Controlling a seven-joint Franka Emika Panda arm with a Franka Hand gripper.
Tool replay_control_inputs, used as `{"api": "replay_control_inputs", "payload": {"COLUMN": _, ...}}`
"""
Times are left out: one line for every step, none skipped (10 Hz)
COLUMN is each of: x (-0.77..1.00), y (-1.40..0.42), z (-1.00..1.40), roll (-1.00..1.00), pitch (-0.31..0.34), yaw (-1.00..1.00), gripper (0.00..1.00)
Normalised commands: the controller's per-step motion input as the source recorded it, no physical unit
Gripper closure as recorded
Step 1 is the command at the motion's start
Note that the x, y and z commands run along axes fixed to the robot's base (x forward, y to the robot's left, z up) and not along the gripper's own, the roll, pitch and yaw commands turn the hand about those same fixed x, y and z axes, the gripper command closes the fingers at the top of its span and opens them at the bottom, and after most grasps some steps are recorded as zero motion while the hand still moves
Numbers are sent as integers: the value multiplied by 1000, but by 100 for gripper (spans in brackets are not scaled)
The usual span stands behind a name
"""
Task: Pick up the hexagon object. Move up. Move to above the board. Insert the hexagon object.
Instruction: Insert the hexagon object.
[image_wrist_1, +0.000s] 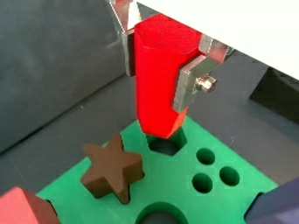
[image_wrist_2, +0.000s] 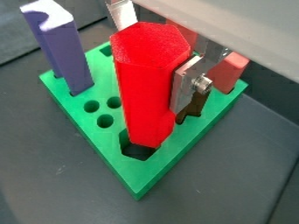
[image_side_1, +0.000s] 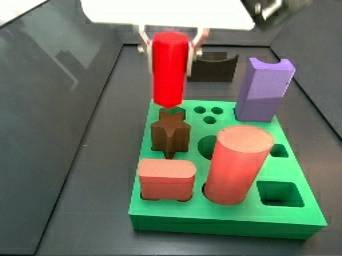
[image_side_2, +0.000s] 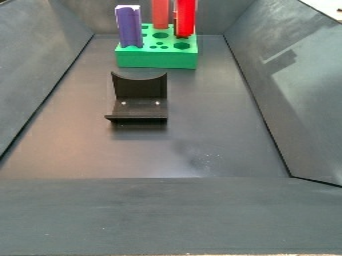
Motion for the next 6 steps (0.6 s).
{"api": "replay_control_inputs", "payload": {"x": 0, "y": -23, "z": 0, "roll": 0, "pitch": -31, "yaw": 0, "gripper": 100}}
{"api": "replay_control_inputs", "payload": {"x": 0, "y": 0, "z": -240, "roll": 3, "pitch": -46, "yaw": 0, "gripper": 100}}
{"api": "replay_control_inputs", "payload": {"x": 160, "y": 0, "z": -474, "roll": 0, "pitch": -84, "yaw": 77, "gripper": 100}}
{"api": "replay_control_inputs", "payload": {"x": 140, "y": 0, "z": -414, "roll": 0, "pitch": -93, "yaw": 77, "gripper": 100}}
{"api": "replay_control_inputs", "payload": {"x": 51, "y": 0, "z": -194, "roll": 0, "pitch": -47, "yaw": 109, "gripper": 100}}
{"api": "replay_control_inputs", "payload": {"x": 80, "y": 0, "z": -177, "roll": 0, "pitch": -31, "yaw": 129, "gripper": 100}}
